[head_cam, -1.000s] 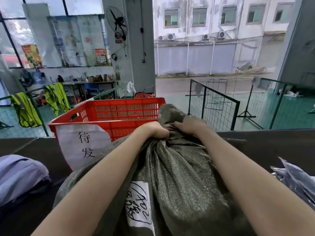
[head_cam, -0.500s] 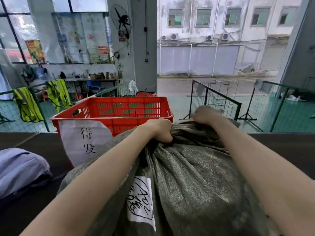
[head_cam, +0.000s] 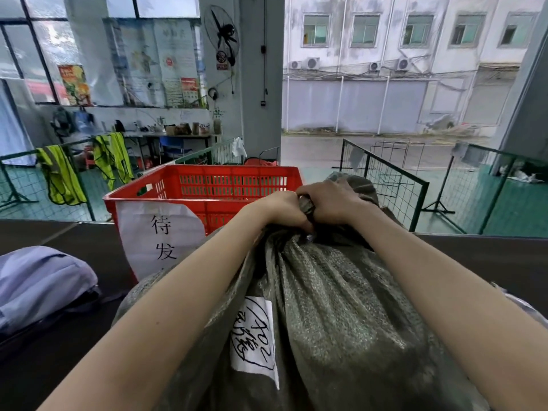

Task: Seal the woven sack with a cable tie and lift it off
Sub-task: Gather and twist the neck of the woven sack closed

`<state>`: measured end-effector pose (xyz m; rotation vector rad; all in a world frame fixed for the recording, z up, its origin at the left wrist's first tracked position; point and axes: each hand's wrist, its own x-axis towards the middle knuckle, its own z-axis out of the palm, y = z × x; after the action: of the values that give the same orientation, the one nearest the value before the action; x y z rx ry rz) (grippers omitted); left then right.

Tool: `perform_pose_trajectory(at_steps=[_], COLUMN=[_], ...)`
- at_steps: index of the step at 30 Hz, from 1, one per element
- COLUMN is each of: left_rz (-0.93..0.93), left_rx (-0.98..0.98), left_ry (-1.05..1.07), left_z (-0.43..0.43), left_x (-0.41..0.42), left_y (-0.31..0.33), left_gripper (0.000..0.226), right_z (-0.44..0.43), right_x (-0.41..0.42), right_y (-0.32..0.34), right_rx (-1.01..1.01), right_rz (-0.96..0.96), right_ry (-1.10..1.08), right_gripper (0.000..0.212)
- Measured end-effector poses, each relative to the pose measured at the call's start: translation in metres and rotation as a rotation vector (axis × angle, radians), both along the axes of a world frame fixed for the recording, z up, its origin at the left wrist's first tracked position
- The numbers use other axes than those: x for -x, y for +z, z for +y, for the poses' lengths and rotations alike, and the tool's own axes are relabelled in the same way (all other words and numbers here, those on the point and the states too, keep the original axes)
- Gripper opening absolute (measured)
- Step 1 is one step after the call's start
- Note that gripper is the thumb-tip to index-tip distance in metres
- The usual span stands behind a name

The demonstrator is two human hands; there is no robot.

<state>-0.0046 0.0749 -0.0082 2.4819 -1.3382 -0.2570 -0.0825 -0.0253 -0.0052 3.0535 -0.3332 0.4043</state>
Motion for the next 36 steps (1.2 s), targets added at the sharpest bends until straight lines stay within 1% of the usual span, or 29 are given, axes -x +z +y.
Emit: perform_pose_trajectory(at_steps=[2,3,4,7,8,10,11,12,13,14,15,16,17,18,20,21,22,23,24,25,26,27,28,31,32,33,34,35,36], left_rz=[0.172,0.239,0.269,0.257,0.256,0.290,0.322,0.363,0.402,0.428,0.440,0.437,0.427,0.419,0.410,0.409,0.404,0.397,0.385,0.365,0.337,0.302,0.271,0.190,0.161,0.136,0.121,0.107,0.089], left_rx=[0.022,0.047,0.086,0.257,0.289,0.314,0.330,0.359,0.400,0.439,0.466,0.487,0.501,0.510,0.541,0.552,0.571,0.587,0.602,0.615,0.633,0.655,0.677,0.664,0.632,0.607,0.587,0.568,0.549], left_ry=[0.009,0.024,0.037,0.081,0.097,0.127,0.145,0.165,0.185,0.203,0.221,0.237,0.246,0.251,0.255,0.247,0.244,0.242,0.242,0.246,0.250,0.251,0.243,0.198,0.184,0.172,0.165,0.156,0.146], left_z=[0.007,0.012,0.014,0.014,0.012,0.009,0.009,0.008,0.007,0.006,0.004,0.002,0.002,0.001,-0.002,-0.003,-0.005,-0.007,-0.009,-0.010,-0.011,-0.012,-0.012,-0.013,-0.012,-0.011,-0.012,-0.012,-0.013], left_x=[-0.004,-0.007,-0.009,-0.014,-0.014,-0.013,-0.013,-0.012,-0.011,-0.010,-0.010,-0.010,-0.010,-0.010,-0.012,-0.011,-0.010,-0.008,-0.007,-0.004,-0.001,0.003,0.005,0.009,0.009,0.008,0.008,0.008,0.008], left_y=[0.007,0.011,0.013,0.015,0.013,0.006,0.000,-0.005,-0.009,-0.012,-0.014,-0.015,-0.014,-0.013,-0.014,-0.015,-0.016,-0.018,-0.019,-0.020,-0.019,-0.017,-0.015,-0.010,-0.009,-0.007,-0.004,-0.002,0.000], left_gripper=[0.058,0.059,0.055,0.027,0.023,0.025,0.029,0.032,0.033,0.033,0.034,0.036,0.038,0.039,0.040,0.040,0.041,0.043,0.045,0.046,0.046,0.044,0.041,0.036,0.036,0.036,0.037,0.038,0.038], right_z=[0.001,0.001,0.001,0.000,0.000,0.002,0.002,0.004,0.006,0.010,0.011,0.011,0.010,0.008,-0.002,-0.007,-0.009,-0.012,-0.013,-0.015,-0.016,-0.015,-0.015,-0.010,-0.007,-0.008,-0.008,-0.008,-0.006], right_x=[0.000,-0.001,-0.001,-0.005,-0.006,-0.005,-0.003,0.003,0.010,0.019,0.028,0.036,0.043,0.049,0.052,0.056,0.057,0.057,0.056,0.053,0.051,0.050,0.049,0.050,0.049,0.048,0.049,0.051,0.053], right_y=[0.008,0.011,0.014,0.016,0.016,0.014,0.013,0.012,0.009,0.005,-0.001,-0.006,-0.009,-0.012,-0.019,-0.024,-0.028,-0.035,-0.042,-0.049,-0.053,-0.054,-0.054,-0.053,-0.055,-0.057,-0.057,-0.056,-0.054], right_rx=[0.075,0.107,0.138,0.276,0.299,0.244,0.198,0.154,0.116,0.063,-0.007,-0.108,-0.249,-0.377,-0.478,-0.545,-0.662,-0.813,-0.961,-1.054,-1.072,-1.063,-1.058,-1.075,-1.079,-1.085,-1.091,-1.110,-1.133], right_rz=[-0.065,-0.123,-0.191,-0.457,-0.492,-0.376,-0.317,-0.303,-0.373,-0.512,-0.695,-0.834,-0.873,-0.780,-0.335,-0.131,0.015,0.100,0.122,0.103,0.073,0.044,0.024,0.061,0.056,0.054,0.052,0.048,0.038], right_ry=[-0.024,-0.021,-0.015,0.030,0.022,-0.038,-0.034,0.012,0.097,0.183,0.221,0.216,0.168,0.072,-0.148,-0.191,-0.178,-0.122,-0.063,-0.022,0.009,0.024,0.028,-0.010,-0.013,-0.028,-0.025,-0.028,-0.023], right_gripper=[0.030,0.031,0.032,0.038,0.042,0.061,0.073,0.079,0.076,0.065,0.050,0.037,0.030,0.029,0.035,0.045,0.059,0.070,0.075,0.070,0.059,0.054,0.059,0.100,0.106,0.105,0.097,0.079,0.057])
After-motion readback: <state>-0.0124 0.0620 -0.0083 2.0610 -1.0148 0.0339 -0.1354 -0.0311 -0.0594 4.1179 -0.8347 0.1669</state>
